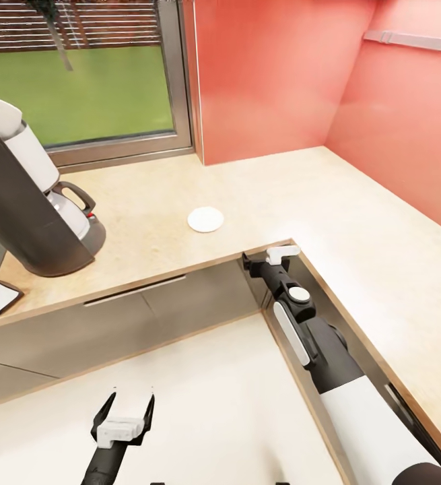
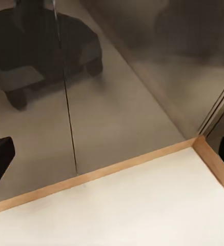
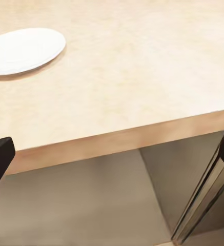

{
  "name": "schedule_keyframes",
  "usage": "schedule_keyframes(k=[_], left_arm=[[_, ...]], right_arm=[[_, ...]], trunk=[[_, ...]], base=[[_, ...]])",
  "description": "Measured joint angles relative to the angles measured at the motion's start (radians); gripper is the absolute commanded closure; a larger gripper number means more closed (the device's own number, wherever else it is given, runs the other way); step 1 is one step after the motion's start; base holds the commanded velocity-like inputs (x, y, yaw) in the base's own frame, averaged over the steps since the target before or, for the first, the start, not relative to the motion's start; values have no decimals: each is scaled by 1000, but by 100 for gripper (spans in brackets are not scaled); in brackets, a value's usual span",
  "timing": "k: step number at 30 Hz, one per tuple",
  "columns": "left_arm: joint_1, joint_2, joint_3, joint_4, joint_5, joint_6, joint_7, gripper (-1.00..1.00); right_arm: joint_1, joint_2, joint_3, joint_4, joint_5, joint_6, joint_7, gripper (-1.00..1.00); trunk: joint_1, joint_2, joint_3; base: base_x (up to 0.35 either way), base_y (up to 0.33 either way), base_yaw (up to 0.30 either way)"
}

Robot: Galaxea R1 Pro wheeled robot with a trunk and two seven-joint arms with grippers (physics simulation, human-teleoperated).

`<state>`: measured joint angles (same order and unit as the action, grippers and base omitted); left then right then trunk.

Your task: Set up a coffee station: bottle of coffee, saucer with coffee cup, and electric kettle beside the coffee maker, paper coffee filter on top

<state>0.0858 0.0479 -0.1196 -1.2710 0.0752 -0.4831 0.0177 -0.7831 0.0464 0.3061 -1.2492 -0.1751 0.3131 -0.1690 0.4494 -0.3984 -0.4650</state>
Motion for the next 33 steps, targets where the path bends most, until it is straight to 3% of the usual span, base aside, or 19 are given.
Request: schedule_keyframes(k=[14,19,23,33], left_arm=[[-96,8,6,-5,4,12,6,-100],[-103,14,13,-31,4,24,6,-100],[-101,14,72,-41,3,57,0,-100],[-95,14,82,-48,-4,61,-1,-100]], right_arm=[[0,0,0,-3,-1,1,0,-100],[0,0,0,-4,-2,1,1,-100],[0,0,1,-4,-3,1,1,-100],[1,0,0,-2,-2,0,1,-100]], trunk=[[0,0,22],[0,0,30],[0,0,36],[0,0,52]], base=[[0,0,0],[0,0,0],[0,0,0],[0,0,-6]])
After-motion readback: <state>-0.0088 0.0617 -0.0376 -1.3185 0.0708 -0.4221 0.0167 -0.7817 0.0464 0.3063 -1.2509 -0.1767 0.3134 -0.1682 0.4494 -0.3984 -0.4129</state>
